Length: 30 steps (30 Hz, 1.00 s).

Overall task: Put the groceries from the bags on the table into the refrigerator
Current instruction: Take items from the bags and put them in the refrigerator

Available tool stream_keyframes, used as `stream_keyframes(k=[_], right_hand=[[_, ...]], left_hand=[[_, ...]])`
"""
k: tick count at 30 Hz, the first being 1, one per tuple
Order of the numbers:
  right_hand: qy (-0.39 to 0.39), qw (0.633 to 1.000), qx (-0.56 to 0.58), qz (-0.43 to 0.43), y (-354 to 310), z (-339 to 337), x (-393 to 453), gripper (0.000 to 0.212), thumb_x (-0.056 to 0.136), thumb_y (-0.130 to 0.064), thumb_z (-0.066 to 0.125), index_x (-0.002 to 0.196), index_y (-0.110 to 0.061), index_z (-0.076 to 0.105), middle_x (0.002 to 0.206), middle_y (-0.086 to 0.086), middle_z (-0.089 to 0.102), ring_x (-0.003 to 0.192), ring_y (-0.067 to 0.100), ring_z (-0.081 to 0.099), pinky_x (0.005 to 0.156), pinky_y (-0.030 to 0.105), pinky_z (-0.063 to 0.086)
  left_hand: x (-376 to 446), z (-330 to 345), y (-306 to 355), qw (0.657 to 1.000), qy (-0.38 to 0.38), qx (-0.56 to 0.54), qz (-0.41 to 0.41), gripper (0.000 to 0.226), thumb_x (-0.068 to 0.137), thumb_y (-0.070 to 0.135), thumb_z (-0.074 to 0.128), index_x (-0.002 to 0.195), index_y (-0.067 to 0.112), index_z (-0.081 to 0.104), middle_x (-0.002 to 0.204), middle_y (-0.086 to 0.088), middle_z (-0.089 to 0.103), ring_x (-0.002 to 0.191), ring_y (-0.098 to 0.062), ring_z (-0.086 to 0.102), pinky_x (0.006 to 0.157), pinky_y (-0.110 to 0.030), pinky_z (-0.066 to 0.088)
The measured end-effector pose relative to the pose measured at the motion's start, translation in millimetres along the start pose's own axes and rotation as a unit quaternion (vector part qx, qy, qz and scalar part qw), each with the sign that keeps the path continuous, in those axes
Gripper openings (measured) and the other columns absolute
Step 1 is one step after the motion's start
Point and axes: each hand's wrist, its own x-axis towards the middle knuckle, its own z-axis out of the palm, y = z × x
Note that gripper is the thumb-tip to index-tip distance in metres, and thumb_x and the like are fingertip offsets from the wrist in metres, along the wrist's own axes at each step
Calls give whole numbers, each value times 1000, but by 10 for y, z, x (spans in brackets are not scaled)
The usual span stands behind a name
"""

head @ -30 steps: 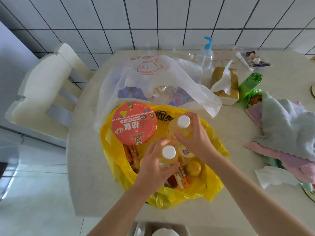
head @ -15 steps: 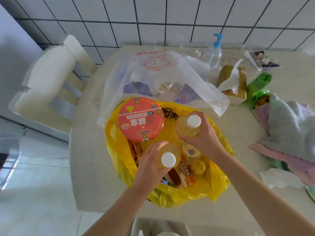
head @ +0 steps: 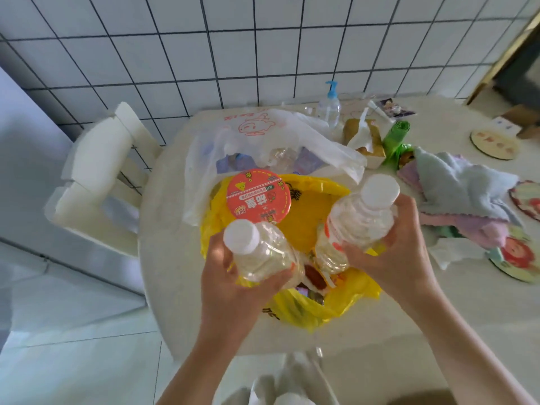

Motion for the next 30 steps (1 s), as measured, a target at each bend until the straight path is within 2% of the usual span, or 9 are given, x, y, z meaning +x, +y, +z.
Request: stream_keyframes(k=[4, 6, 8, 10, 16, 19, 22, 26, 30], right_hand=[[10, 992, 109, 58, -202, 103, -560, 73, 49, -32, 80, 113, -21, 47, 96, -11, 67, 86, 10, 67, 71, 28, 55], [8, 987, 140, 75, -310, 181, -876, 77, 47, -38, 88, 112, -20, 51, 100, 3, 69, 89, 22, 69, 71, 39, 59], [4, 983, 159, 88, -428, 242, -1182, 85, 44, -49, 91, 112, -16, 52, 98, 9, 69, 85, 29, 71, 62, 44, 60], [-2, 978, 183, 101, -558, 290, -1468, 81, 44, -41, 90, 110, -13, 53, 93, 2, 71, 80, 21, 71, 55, 34, 59], [-2, 952, 246, 181, -666, 383, -2162, 59, 48, -31, 67, 104, -13, 61, 83, 7, 72, 75, 19, 69, 55, 24, 53], [-9, 925, 294, 239, -699, 415, -2402, 43, 57, -15, 60, 99, -14, 66, 90, 17, 73, 83, 29, 69, 68, 37, 57], [-35, 910, 306, 279, -782, 426, -2651, 38, 65, -12, 51, 100, -8, 65, 96, 24, 71, 86, 33, 69, 78, 45, 54], [-83, 911, 274, 296, -869, 426, -2998, 20, 76, -7, 61, 96, -6, 66, 78, 13, 72, 71, 24, 69, 66, 36, 56], [-112, 900, 261, 330, -906, 465, -3403, 17, 92, -18, 56, 86, -13, 71, 82, 27, 67, 72, 35, 66, 64, 38, 52]], left_hand=[[-259, -445, 14, 999, -3, -36, -25, 88, 44, 30, 96, 121, 21, 54, 106, 2, 69, 97, -13, 68, 75, -28, 57], [-451, -639, -11, 996, -12, -70, -53, 84, 45, 38, 89, 120, 26, 55, 105, 5, 69, 96, -19, 68, 73, -41, 59], [-655, -799, -16, 993, -27, -86, -73, 74, 46, 40, 84, 114, 28, 58, 96, 7, 69, 86, -15, 69, 62, -36, 59], [-853, -931, -19, 990, -46, -100, -93, 66, 49, 42, 81, 110, 27, 61, 88, 7, 70, 75, -9, 68, 56, -25, 54], [-1427, -1171, -126, 961, -65, -187, -195, 39, 58, 38, 75, 93, 20, 72, 83, -7, 70, 83, -30, 67, 82, -48, 51], [-1726, -1267, -115, 950, -61, -197, -235, 38, 61, 42, 73, 92, 20, 74, 90, -16, 72, 95, -49, 66, 93, -59, 50], [-2058, -1353, -60, 944, -49, -200, -257, 46, 61, 43, 74, 98, 15, 72, 94, -19, 71, 87, -36, 69, 81, -46, 56], [-2605, -1444, 2, 943, -4, -202, -263, 29, 71, 33, 69, 93, 15, 71, 71, -3, 67, 66, -18, 64, 63, -34, 54], [-3200, -1600, 1, 942, 52, -194, -269, 19, 68, 37, 81, 86, 34, 76, 80, -7, 69, 77, -26, 66, 80, -47, 54]])
